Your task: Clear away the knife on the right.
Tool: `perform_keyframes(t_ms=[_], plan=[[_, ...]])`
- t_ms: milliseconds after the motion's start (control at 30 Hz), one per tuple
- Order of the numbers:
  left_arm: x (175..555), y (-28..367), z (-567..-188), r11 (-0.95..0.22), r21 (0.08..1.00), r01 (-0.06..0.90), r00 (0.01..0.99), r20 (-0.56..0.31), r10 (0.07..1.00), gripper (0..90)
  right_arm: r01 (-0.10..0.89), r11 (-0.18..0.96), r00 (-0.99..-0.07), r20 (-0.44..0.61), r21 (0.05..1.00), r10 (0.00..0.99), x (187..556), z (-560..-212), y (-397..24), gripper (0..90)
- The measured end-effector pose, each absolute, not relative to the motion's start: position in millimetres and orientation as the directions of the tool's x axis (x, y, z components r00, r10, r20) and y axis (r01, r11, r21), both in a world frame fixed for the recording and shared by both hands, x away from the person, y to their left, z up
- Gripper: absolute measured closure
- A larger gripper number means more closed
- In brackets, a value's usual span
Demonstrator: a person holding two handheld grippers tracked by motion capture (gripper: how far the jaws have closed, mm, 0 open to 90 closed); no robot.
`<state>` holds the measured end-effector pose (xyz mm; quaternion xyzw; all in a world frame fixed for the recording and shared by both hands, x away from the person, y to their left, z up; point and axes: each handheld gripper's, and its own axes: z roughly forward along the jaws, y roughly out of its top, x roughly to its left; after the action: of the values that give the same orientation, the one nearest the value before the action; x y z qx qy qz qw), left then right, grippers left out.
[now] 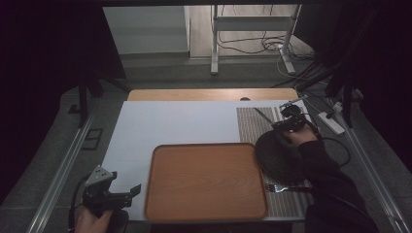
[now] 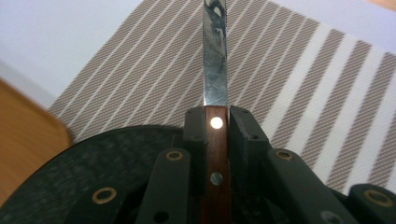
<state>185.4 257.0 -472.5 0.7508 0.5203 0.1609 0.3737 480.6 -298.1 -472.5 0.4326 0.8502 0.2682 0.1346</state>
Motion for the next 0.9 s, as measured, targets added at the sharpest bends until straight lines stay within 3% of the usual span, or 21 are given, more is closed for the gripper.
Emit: perform_keyframes(t_ms=[900], plan=[[185.7,256.4,-472.4,-0.185,0.728,0.661,0.411,-0.144,0.9,2.8,0.592,0.553,-0.699,0.033,0.587,0.714,396.8,-467.2,-251.1,77.5]])
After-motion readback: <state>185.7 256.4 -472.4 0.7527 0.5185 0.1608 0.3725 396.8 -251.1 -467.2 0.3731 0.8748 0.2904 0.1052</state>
